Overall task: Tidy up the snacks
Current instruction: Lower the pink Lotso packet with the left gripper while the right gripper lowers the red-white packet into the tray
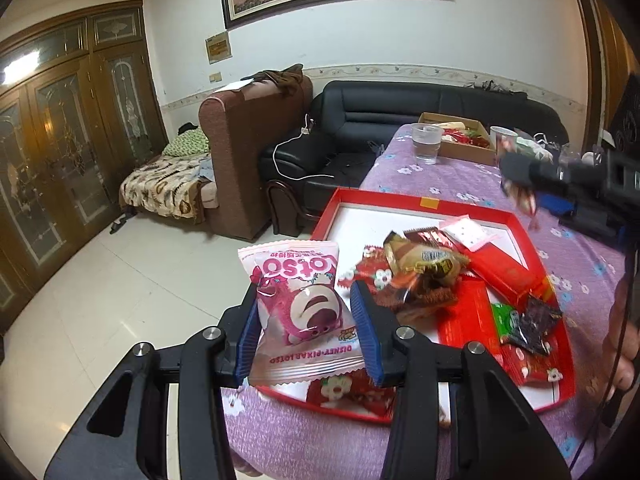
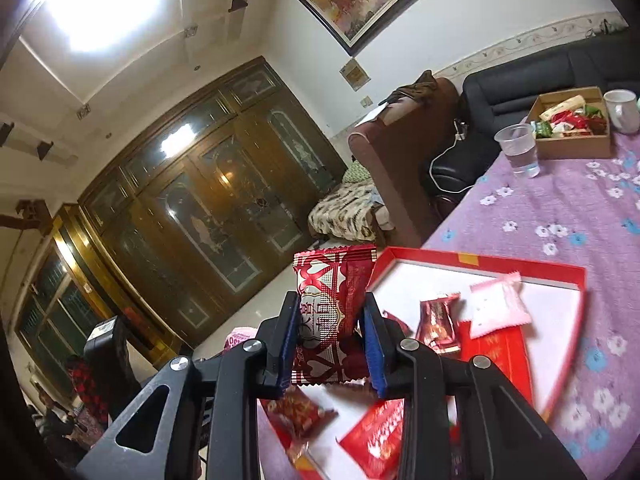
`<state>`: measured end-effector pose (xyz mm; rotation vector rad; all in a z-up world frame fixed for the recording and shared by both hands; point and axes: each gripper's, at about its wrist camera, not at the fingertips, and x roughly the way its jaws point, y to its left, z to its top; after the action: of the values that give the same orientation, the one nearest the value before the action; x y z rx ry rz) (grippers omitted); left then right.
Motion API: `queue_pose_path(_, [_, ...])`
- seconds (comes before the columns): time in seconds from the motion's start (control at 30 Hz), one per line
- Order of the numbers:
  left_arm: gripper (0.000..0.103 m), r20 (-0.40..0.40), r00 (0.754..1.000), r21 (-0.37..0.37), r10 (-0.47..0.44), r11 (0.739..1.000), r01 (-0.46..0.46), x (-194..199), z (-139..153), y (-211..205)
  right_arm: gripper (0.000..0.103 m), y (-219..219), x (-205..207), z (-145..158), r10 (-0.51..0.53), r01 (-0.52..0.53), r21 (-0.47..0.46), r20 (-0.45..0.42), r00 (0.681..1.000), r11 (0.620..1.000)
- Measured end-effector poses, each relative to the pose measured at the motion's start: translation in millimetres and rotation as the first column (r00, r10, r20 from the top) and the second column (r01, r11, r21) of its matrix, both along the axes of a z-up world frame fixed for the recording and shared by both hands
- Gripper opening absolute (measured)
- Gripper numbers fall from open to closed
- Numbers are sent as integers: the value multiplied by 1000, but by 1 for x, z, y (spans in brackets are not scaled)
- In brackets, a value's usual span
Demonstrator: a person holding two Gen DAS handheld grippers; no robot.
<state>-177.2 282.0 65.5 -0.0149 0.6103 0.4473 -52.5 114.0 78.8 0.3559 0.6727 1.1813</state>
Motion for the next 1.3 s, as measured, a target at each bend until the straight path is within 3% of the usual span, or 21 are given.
queue_pose_path(0.17, [42, -5, 1000, 11, 8, 1000, -8, 20, 3, -9, 31, -12, 23, -23, 9, -9, -1, -108, 994, 1000])
queue_pose_path(0.27, [42, 0, 1000, 20, 5, 1000, -5, 30, 6, -19, 31, -17, 28, -26, -8, 8, -1, -127, 992, 1000])
queue_pose_path(1.3, [42, -32, 999, 74, 28, 997, -26, 46, 8, -50, 31, -19, 26, -29, -19, 20, 2, -172, 985, 1000])
